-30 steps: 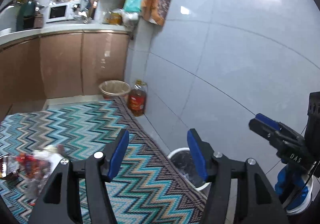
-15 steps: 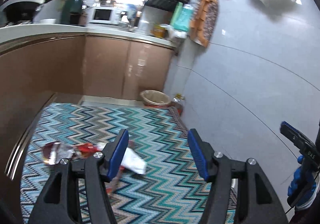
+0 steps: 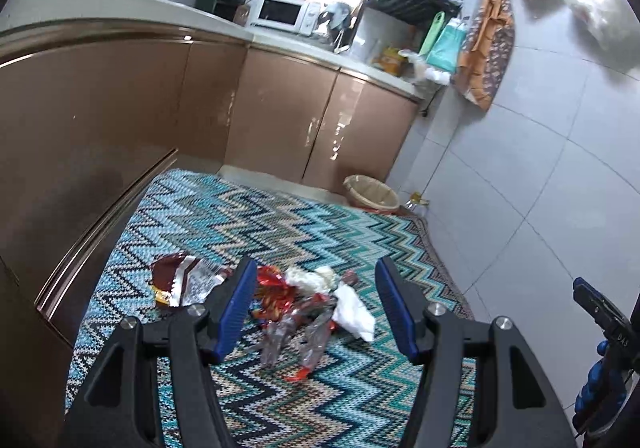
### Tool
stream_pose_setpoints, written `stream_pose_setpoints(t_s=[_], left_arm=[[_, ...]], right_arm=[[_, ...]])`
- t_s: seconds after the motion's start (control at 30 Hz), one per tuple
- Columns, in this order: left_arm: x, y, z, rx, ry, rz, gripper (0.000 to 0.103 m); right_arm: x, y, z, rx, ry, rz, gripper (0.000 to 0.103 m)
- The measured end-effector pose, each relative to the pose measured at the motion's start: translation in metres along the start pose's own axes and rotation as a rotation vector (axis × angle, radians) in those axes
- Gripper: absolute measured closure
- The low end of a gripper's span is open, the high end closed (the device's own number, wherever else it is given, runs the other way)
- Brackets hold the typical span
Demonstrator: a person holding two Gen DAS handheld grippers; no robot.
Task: Collect trash
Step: 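Move both tools back to the remaining trash on the cloth, then grasp the red snack wrapper with the left tool while the right tool grasps white tissue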
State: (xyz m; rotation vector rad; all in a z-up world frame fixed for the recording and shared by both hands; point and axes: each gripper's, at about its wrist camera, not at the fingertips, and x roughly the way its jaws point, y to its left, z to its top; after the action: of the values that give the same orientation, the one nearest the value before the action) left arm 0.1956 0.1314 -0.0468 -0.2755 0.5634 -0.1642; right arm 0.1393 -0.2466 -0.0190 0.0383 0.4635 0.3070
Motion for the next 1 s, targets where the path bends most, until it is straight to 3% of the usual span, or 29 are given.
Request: stream_pose_setpoints(t_s=[0.37,0.77,1.0], left_arm=[[0.048,0.009,-0.007,0.015,0.104,0.045,0.044],[0.119,0.027,-0.015,-0.004,0.219,0.082,0.044],[0.138,0.027,-0.023,0.007,0.251,0.082,0.046]], right_arm=[[0.079,0.016,0.004,-0.031,0.113,0.16,0.04],[0.197,0.052,-0.021,-0.063,0.327,0.328,0.04],[0.239,0.062,-0.034,-0.048,0.403,0.413,0.04]])
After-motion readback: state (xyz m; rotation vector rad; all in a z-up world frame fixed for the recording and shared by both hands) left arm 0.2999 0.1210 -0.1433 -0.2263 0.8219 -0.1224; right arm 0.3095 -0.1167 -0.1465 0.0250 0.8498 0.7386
